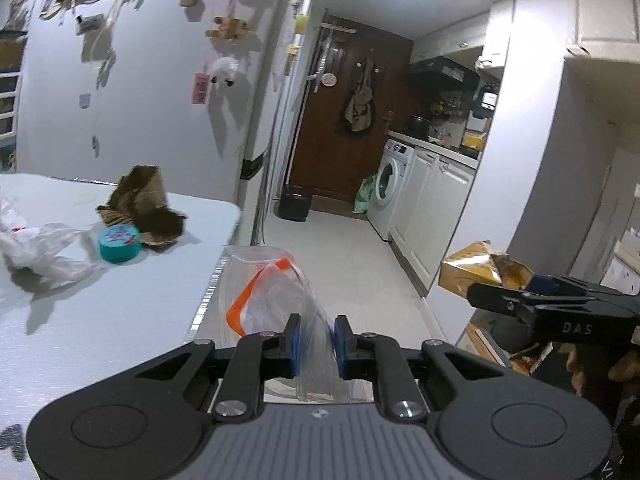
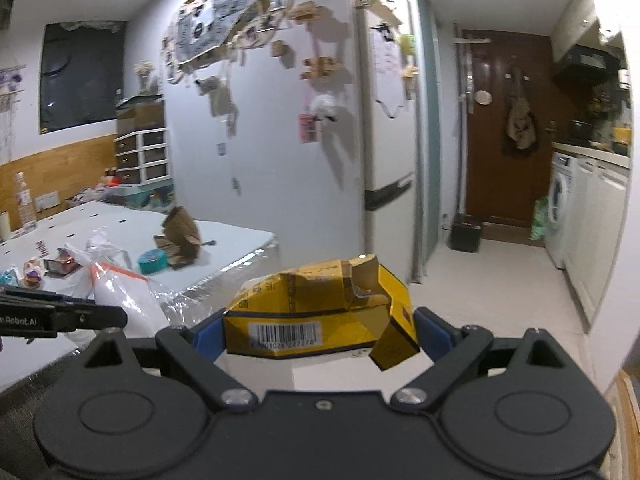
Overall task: Collect trash
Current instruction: 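Carry the yellow box and zip bag in both tools over the trash bin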
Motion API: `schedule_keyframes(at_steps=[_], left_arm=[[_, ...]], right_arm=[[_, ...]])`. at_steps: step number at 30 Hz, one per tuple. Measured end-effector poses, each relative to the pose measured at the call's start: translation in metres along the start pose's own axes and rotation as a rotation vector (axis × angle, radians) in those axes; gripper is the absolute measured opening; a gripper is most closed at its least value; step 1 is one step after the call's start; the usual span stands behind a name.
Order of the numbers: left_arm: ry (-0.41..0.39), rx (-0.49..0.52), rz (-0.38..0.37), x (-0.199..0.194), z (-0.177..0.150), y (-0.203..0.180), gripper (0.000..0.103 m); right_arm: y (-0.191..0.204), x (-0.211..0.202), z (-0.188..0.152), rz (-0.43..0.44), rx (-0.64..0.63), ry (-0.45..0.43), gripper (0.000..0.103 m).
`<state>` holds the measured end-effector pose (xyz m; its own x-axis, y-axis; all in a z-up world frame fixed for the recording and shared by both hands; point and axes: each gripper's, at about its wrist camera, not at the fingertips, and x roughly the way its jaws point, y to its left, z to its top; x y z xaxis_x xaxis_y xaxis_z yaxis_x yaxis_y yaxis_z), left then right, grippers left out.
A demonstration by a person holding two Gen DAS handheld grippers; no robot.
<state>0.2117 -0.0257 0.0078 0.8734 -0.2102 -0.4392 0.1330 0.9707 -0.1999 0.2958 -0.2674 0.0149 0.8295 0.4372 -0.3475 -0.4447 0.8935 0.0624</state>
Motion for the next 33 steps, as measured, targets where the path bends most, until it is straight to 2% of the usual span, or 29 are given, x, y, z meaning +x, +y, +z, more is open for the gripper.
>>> schedule_keyframes(at_steps=[11, 17, 21, 26, 33], left_arm=[[0.062, 0.092, 0.016, 0.037, -0.016, -0.052, 0.017], [0.1, 0.143, 0.025, 0.067, -0.023, -0.073, 0.017], [0.136, 0.162, 0.022, 0.089, -0.031, -0.081, 0.017], [0.195, 0.181, 0.025, 0.119, -0.044, -0.082, 0.017], [0.26, 0.158, 0.041, 0.154, -0.055, -0.07, 0.018]], right_arm=[[-0.048, -0.043, -0.033, -0.108, 0.093, 0.02, 0.096], [-0.065, -0.048, -0.051, -0.174, 0.136, 0.048, 0.096], [-0.079, -0.041, -0.064, -0.206, 0.181, 0.071, 0.096], [-0.095, -0.022, -0.084, -0.234, 0.227, 0.14, 0.096], [-0.101, 0.0, -0.102, -0.247, 0.228, 0.209, 0.096]])
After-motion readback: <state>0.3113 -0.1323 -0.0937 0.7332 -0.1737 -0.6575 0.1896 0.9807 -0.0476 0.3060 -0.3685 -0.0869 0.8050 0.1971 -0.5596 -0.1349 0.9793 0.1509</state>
